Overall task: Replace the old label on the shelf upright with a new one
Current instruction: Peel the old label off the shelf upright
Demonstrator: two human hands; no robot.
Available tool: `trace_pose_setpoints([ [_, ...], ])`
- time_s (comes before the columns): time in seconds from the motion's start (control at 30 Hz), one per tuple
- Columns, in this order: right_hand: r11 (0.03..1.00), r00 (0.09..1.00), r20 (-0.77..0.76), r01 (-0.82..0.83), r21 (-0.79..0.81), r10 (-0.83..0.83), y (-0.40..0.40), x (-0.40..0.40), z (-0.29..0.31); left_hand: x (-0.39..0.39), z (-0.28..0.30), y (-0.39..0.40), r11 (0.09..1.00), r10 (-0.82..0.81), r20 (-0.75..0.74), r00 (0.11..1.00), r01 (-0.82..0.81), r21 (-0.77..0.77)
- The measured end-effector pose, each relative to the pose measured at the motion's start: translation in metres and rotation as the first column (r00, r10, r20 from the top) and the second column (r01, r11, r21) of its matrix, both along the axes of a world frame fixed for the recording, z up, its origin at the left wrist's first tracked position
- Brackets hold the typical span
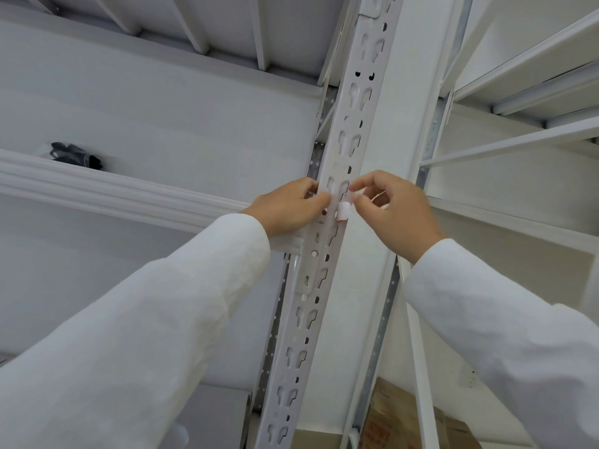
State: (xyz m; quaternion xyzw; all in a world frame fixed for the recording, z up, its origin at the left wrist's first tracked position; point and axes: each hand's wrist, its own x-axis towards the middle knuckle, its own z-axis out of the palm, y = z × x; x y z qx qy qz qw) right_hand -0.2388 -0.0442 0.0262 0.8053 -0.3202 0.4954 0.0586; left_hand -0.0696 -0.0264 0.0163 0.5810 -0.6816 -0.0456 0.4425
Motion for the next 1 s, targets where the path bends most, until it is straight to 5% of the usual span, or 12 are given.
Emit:
trace_pose_setpoints([
  [0.13,0.962,0.928,-0.329,0.087,-0.259,-0.173,-0.006,-0.003,0.004,0.000,0.000,-0.002,1.000,-0.012,0.006,1.000,0.012,-0.023],
  [0.43,0.842,0.877,-0.401,0.007,-0.539,-0.264,-0.007,-0.002,0.008,0.003,0.000,-0.007,0.997,-0.074,-0.021,0.997,0.074,-0.014],
  [0.87,0.955,0.948,-0.300,0.013,-0.296,-0.106,-0.018,-0.009,0.001,0.004,-0.001,-0.009,0.997,-0.084,-0.023,0.996,0.084,0.000],
  [1.0,0.939,0.926,-0.346,0.024,-0.343,-0.151,-0.018,-0.010,0.000,0.004,-0.001,-0.010,0.996,-0.088,-0.030,0.996,0.088,-0.005],
])
